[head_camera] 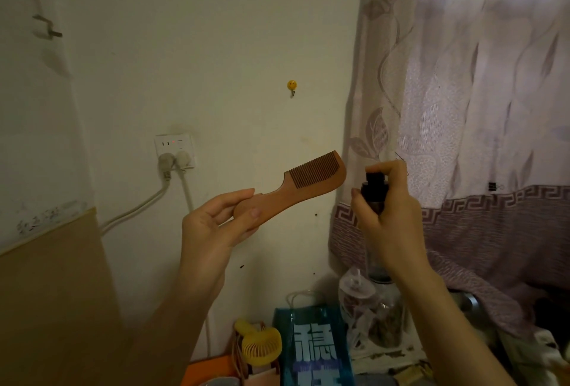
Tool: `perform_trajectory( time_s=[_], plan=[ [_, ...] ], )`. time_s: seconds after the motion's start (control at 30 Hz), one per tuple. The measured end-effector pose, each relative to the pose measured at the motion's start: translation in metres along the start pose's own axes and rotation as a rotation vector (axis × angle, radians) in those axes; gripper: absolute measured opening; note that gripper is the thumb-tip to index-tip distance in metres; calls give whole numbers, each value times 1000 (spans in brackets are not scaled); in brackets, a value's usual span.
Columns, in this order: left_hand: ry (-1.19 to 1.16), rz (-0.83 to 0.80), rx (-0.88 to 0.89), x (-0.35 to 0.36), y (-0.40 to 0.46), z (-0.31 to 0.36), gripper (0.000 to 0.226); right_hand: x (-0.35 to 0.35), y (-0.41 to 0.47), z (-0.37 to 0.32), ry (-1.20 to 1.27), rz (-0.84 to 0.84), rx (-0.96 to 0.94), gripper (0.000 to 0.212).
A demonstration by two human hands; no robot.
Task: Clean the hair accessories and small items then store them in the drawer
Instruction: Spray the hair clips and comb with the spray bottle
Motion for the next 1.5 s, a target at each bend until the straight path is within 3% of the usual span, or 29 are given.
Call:
perform_trajectory(
  time_s=[0.17,0.3,0.57,0.67,0.93,1.03,1.17,1.5],
  plan=[
    [6,-17,-19,-4,0,-2,28,-6,-1,2,157,-25,93,36],
    [55,-60,7,-4,-3,-2,29,-11,-3,4,336,-11,210,54],
    [155,-127,128,5,-15,-1,28,-16,-7,18,303,18,433,85],
    [184,-147,165,7,-18,-1,29,-15,-10,21,327,-12,489,80],
    [195,-195,167,12,-23,-4,28,-18,-15,30,504,-20,577,36],
    [178,-209,158,13,-24,-4,27,-19,-18,32,528,-10,595,37],
    [229,-225,140,13,-23,-6,30,-21,-21,36,594,-15,621,54],
    [302,-261,-109,16,-22,-10,50,-25,-30,39,694,84,617,42]
  ],
)
Point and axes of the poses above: each hand's wrist, its own y-axis towards the middle knuckle, its own x-axis out of the palm, z = x × y, the point moved 3 cm from there along y, towards the middle knuckle, and after that the axes turned 3 degrees about x, right-handed, at the moved point
